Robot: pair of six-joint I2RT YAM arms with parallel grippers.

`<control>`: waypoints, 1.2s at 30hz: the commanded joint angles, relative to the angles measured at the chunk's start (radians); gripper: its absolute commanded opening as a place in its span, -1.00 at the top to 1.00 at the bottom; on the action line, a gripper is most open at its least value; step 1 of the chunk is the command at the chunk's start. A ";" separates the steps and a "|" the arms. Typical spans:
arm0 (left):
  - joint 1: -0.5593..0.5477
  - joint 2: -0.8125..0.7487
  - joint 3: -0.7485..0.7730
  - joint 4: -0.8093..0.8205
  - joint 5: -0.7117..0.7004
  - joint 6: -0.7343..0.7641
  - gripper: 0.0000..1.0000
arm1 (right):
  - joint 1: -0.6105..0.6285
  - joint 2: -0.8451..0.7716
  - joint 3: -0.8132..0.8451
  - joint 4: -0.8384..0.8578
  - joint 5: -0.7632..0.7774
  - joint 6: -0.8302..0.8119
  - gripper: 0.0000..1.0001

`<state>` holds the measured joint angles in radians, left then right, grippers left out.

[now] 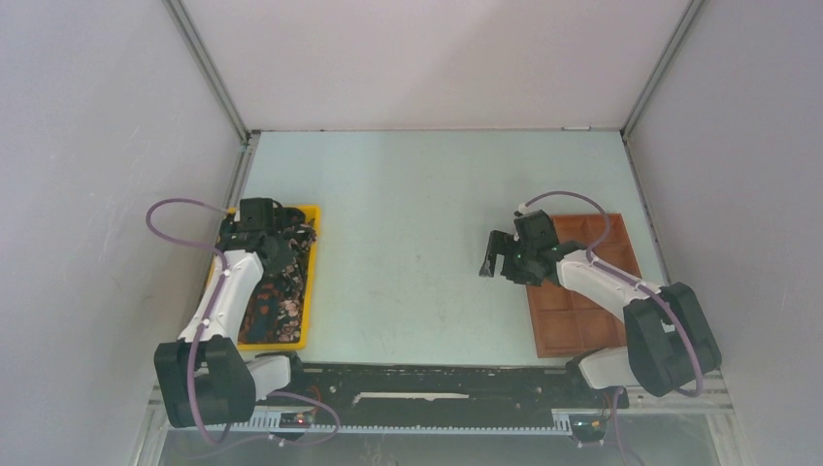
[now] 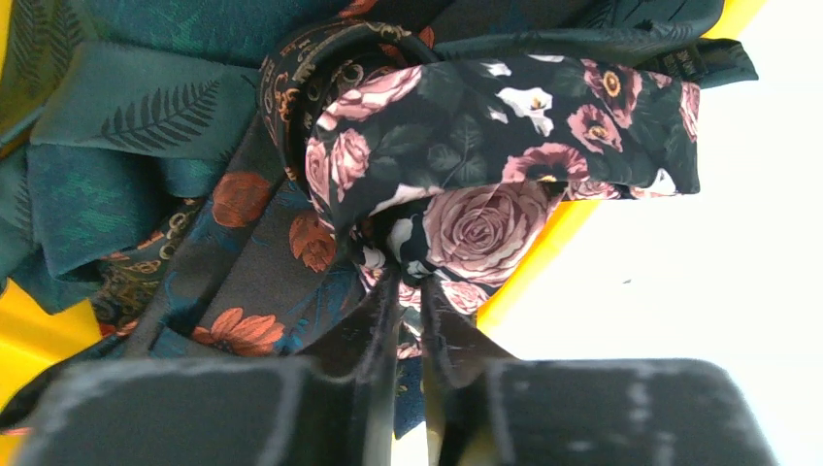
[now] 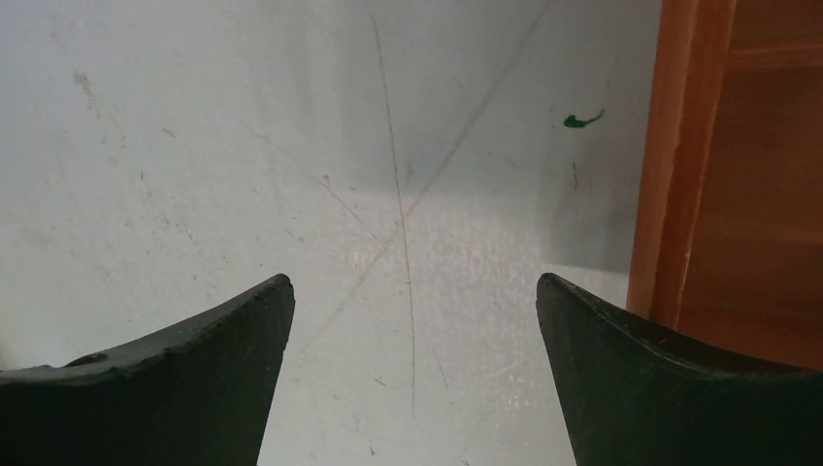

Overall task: Roll the ties
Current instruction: Move the storage box to the corner of the board.

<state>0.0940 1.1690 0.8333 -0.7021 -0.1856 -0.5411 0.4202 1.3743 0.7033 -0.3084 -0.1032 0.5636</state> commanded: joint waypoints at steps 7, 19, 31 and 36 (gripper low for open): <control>0.008 -0.067 -0.012 0.027 0.003 -0.002 1.00 | -0.158 -0.023 -0.056 -0.013 0.097 0.078 -0.94; 0.008 -0.118 0.027 -0.019 -0.091 0.014 -0.90 | -0.367 -0.035 -0.061 -0.004 0.099 0.041 -0.93; 0.009 0.095 0.129 -0.038 -0.063 0.130 -0.99 | -0.365 -0.024 -0.061 0.017 0.050 0.024 -0.92; 0.010 0.105 0.124 -0.033 -0.062 0.129 -0.55 | -0.365 -0.024 -0.061 0.021 0.044 0.024 -0.91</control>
<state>0.0948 1.2831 0.9401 -0.7444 -0.2504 -0.4366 0.0608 1.3567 0.6495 -0.2977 -0.0593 0.6056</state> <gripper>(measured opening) 0.865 0.959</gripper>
